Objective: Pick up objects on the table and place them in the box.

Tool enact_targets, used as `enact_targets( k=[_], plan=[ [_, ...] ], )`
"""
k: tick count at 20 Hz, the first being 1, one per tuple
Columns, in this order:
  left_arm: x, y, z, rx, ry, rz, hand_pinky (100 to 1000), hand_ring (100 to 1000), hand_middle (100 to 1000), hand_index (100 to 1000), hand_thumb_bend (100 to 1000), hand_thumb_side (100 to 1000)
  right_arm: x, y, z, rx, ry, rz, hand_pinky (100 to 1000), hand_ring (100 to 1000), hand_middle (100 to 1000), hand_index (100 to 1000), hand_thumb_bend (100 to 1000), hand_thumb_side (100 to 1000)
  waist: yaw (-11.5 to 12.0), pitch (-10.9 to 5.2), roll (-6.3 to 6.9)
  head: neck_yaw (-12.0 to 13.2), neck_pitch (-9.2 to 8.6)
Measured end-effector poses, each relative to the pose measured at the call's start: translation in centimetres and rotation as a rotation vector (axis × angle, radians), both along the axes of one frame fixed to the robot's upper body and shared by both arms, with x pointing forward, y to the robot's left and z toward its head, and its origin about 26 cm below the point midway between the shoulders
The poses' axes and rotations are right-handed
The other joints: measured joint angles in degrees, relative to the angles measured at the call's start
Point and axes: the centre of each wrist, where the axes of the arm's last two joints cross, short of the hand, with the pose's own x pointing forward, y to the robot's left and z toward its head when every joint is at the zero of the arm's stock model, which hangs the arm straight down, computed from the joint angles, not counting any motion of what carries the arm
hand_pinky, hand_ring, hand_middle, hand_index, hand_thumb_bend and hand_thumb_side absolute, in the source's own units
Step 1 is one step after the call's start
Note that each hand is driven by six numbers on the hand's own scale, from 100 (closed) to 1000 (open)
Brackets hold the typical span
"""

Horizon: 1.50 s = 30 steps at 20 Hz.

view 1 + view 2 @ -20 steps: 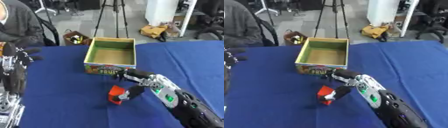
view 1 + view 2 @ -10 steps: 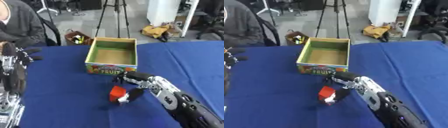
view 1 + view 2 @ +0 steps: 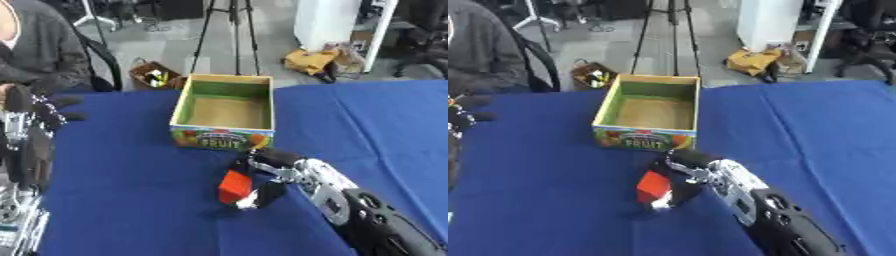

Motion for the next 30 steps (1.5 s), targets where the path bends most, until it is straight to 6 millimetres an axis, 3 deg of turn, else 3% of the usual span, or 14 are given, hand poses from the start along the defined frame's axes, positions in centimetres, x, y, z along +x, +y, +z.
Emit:
enact_targets(
  k=[6,9,11,15,19,22,25,30],
  plan=[
    [0.0,-0.1,0.0,0.001,0.001,-0.002,637,743,778,864,536,972,0.1,0.2,-0.2,0.017,-0.022,-0.024,571,569,536,743,388,606,0.1,0.01,0.07,0.0,0.00],
    [0.0,-0.1,0.0,0.001,0.001,-0.003,637,743,778,865,534,974,0.1,0.1,-0.2,0.026,-0.043,-0.044,541,522,428,611,160,489,0.1,0.01,0.07,0.0,0.00],
    [0.0,-0.1,-0.1,0.001,0.004,-0.003,637,743,778,865,534,973,0.1,0.1,-0.3,0.034,-0.060,-0.063,531,497,357,519,100,443,0.1,0.01,0.07,0.0,0.00],
    [0.0,-0.1,-0.2,0.002,0.006,-0.003,637,743,778,865,534,973,0.2,0.0,-0.1,0.064,-0.105,-0.109,521,477,313,442,100,387,0.0,0.01,0.03,0.0,0.00],
    [0.0,-0.1,-0.2,0.002,0.006,-0.003,637,743,778,865,534,973,0.2,0.0,0.1,0.096,-0.151,-0.138,521,477,313,442,100,387,0.0,0.01,-0.05,0.0,0.00],
    [0.0,-0.1,-0.2,0.002,0.006,-0.003,637,744,778,865,533,973,0.2,-0.1,0.2,0.111,-0.177,-0.146,512,468,286,385,100,263,-0.1,-0.02,-0.12,0.0,0.01],
    [0.0,-0.1,-0.2,0.002,0.006,-0.004,637,744,778,865,533,973,0.4,-0.4,1.7,0.138,-0.217,-0.160,509,465,268,367,100,163,-0.1,-0.10,-0.24,0.0,0.01],
    [0.0,-0.1,-0.2,0.003,0.007,-0.004,637,744,778,864,534,973,1.0,-1.0,5.0,0.184,-0.261,-0.188,512,466,267,362,100,160,0.3,-0.35,-0.45,-0.1,0.02]
  ],
)
